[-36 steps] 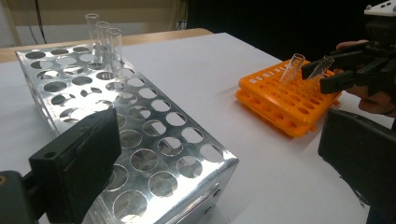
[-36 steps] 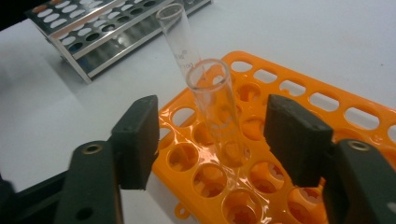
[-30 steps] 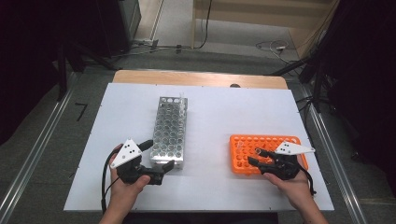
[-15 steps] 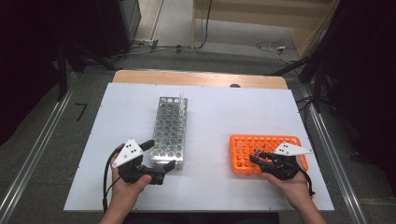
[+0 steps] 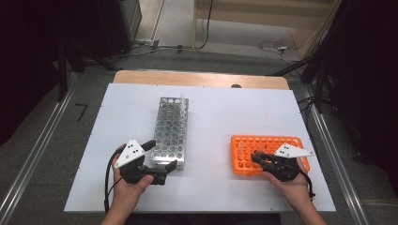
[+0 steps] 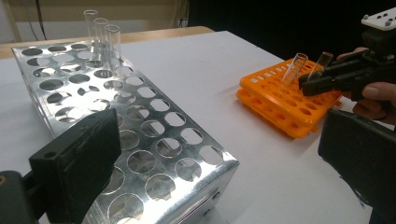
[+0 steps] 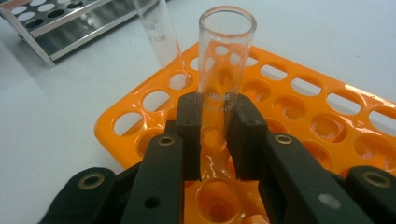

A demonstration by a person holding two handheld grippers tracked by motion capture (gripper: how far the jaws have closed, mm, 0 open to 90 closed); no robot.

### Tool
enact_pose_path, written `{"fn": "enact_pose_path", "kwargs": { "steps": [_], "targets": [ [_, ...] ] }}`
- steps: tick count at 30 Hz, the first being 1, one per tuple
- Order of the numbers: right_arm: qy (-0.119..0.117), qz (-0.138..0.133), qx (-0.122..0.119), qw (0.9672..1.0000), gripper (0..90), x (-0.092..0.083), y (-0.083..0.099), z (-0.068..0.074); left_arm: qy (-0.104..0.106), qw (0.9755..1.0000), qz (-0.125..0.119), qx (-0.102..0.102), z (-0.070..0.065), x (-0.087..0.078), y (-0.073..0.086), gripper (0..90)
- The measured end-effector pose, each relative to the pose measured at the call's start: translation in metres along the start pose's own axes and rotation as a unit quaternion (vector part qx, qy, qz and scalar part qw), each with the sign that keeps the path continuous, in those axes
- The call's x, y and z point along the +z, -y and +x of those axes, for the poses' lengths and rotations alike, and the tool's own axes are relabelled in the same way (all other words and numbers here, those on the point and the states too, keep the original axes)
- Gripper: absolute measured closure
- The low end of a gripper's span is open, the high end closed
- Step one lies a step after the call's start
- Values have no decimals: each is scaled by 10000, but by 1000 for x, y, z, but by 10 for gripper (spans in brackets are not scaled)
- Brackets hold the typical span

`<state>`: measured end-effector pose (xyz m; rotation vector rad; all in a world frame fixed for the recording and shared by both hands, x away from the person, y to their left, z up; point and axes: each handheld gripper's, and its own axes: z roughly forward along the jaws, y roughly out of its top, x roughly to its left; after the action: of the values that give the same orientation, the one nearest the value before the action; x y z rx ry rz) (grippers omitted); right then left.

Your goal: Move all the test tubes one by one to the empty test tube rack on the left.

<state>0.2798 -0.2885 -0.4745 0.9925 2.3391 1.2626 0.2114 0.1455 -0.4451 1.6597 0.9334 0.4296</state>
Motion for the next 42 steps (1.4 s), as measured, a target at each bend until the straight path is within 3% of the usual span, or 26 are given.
{"fn": "enact_pose_path", "kwargs": {
  "steps": [8, 21, 42],
  "targets": [
    [-119, -221, 136, 9996, 737, -9, -5, -3, -3, 10000, -31, 0, 2, -2, 0, 0],
    [-29, -623, 155, 9979, 738, -32, -19, 0, -49, 10000, -55, 23, 2, -3, -2, 0],
    [-265, -881, 2, 9958, 738, -40, -35, 24, 58, 9998, -102, 143, -10, -1, -5, 0]
  ]
}}
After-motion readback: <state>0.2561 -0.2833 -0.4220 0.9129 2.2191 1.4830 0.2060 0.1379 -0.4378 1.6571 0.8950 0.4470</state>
